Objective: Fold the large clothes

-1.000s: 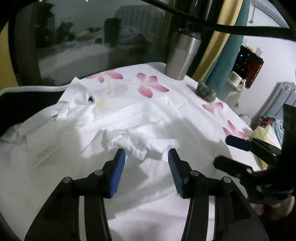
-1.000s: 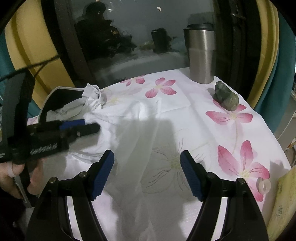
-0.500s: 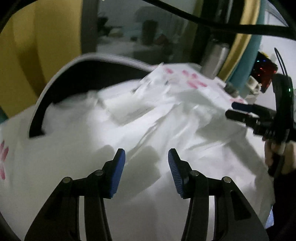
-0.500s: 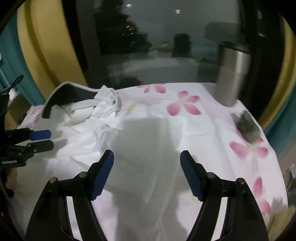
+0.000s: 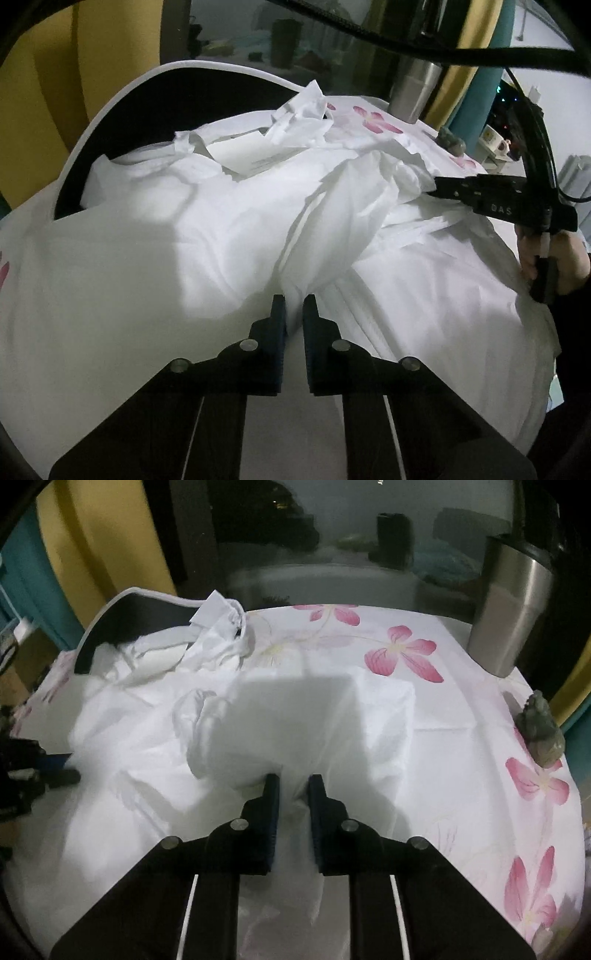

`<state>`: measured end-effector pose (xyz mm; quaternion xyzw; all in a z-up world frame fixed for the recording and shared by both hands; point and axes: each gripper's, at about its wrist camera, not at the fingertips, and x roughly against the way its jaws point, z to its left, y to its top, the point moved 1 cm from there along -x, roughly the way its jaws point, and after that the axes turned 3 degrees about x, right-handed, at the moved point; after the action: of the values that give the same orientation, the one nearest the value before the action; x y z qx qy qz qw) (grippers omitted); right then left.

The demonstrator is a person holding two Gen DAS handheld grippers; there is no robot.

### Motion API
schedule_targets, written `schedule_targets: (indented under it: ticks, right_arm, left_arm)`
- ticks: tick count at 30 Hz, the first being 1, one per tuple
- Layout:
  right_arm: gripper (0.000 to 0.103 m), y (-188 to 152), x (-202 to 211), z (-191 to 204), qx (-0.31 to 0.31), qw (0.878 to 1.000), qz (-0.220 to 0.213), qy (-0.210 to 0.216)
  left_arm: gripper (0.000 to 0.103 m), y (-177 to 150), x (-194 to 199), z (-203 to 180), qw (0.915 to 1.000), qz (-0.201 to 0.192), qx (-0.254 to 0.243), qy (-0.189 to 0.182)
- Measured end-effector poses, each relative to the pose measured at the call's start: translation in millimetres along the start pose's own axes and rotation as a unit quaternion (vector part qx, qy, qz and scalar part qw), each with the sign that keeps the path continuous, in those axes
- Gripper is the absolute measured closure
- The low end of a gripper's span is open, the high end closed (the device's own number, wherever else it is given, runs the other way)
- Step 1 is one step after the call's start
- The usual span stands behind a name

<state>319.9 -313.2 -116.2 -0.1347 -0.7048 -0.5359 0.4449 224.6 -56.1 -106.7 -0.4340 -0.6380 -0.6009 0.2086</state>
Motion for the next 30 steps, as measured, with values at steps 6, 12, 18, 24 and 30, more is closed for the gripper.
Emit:
schedule_targets:
  ticks: [6, 12, 18, 24, 30]
  right_arm:
    - [0.087, -10, 18, -13, 0.0, 1.0, 0.018, -0.004]
    - [0.064, 19, 26, -24, 0.012, 1.0, 0.002, -0.013]
    - [0.048, 49, 7, -14, 0.048, 0.999, -0.005, 0.02]
    - [0.051, 50, -27, -1, 0.076, 0.994, 0.05, 0.06]
    - [0.099, 51, -15, 2, 0.099, 0.994, 0.021, 0.042]
  left_arm:
    - [0.094, -10, 10, 4, 0.9999, 0.004, 0.009, -0.005]
    - [0.079, -3, 20, 17, 0.9989, -0.008, 0.045, -0.007]
    - [0.066, 8, 30, 24, 0.9976, -0.034, 0.059, -0.008]
    - [0.066, 20, 25, 28, 0.9974, -0.04, 0.06, -0.003]
    - [0.066, 28, 10, 38, 0.996, -0.028, 0.083, 0.017]
